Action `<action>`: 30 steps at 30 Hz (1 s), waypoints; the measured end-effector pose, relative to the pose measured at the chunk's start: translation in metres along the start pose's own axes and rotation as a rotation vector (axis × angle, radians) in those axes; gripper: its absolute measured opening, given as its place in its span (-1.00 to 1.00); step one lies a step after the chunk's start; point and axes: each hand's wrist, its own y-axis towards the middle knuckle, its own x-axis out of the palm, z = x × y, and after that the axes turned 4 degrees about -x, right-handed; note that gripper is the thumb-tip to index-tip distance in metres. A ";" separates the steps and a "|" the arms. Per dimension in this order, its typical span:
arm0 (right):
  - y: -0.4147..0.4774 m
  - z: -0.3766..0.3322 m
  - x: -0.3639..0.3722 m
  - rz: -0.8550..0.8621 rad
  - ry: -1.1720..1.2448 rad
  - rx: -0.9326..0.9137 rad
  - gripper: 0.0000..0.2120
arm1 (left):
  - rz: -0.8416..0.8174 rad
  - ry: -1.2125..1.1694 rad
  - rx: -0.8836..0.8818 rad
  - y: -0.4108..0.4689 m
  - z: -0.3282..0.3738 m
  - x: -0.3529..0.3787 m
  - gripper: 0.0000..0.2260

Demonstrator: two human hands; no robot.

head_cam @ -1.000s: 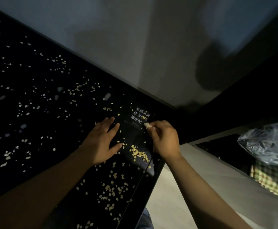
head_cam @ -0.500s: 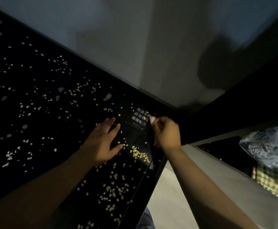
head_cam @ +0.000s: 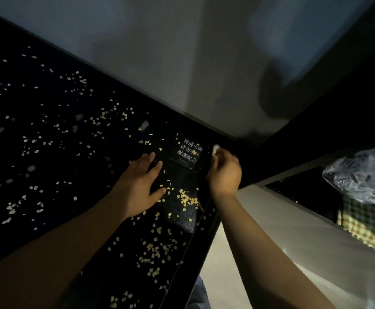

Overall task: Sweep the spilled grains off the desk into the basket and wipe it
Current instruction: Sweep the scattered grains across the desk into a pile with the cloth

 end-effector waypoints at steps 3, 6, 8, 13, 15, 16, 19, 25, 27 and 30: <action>0.002 -0.012 0.002 -0.113 -0.021 -0.059 -0.82 | -0.010 0.025 0.008 0.000 -0.003 0.003 -0.21; -0.010 -0.005 -0.010 -0.284 0.073 -0.048 -0.87 | 0.001 0.036 0.005 -0.001 -0.002 0.002 -0.23; -0.022 0.001 -0.023 -0.427 0.228 -0.045 -0.89 | 0.008 0.042 0.016 -0.001 -0.001 0.001 -0.21; -0.038 0.018 -0.047 -0.102 0.202 -0.122 -0.86 | -0.023 0.063 0.007 0.000 0.000 -0.002 -0.30; -0.040 0.022 -0.043 -0.026 0.165 -0.040 -0.84 | -0.037 0.077 -0.001 0.000 0.001 -0.001 -0.33; -0.041 0.023 -0.038 -0.035 0.149 -0.010 -0.81 | -0.044 0.076 -0.005 0.000 0.001 -0.001 -0.33; -0.045 0.016 -0.020 -0.060 0.092 0.000 -0.78 | -0.069 0.079 -0.025 0.003 0.000 -0.001 -0.34; -0.083 -0.010 -0.012 -0.191 0.212 -0.114 -0.80 | -0.073 0.051 -0.034 0.004 0.000 -0.003 -0.36; -0.081 -0.010 -0.024 -0.078 0.261 -0.110 -0.81 | -0.068 0.031 -0.030 0.004 -0.001 -0.005 -0.36; -0.076 0.001 -0.045 0.052 0.267 -0.072 -0.83 | -0.055 0.010 -0.020 0.001 0.000 -0.007 -0.37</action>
